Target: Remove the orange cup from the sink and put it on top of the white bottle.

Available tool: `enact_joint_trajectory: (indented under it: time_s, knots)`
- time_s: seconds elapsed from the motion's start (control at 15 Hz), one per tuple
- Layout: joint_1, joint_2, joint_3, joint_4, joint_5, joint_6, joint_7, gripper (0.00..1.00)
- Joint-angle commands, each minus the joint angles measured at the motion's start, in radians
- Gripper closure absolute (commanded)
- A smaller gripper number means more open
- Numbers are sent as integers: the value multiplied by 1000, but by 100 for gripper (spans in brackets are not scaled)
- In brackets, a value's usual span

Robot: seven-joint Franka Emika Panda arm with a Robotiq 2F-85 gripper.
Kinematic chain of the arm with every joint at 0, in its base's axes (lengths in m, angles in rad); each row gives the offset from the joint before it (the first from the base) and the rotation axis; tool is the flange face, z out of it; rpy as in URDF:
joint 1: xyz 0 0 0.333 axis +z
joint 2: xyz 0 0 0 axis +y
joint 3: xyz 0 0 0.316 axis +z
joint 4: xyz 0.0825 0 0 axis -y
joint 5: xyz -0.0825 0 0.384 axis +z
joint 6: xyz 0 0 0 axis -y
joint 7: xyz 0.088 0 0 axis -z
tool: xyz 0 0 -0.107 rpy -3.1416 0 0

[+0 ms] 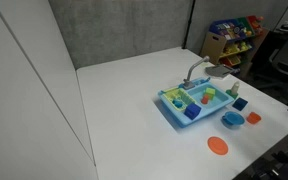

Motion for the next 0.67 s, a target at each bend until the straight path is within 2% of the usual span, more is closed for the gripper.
enact_joint_trajectory:
  time_s: [0.0, 0.6]
  knots:
    - [-14, 4, 13, 2, 11, -2, -8, 0]
    - [-9, 23, 22, 13, 11, 3, 2, 0]
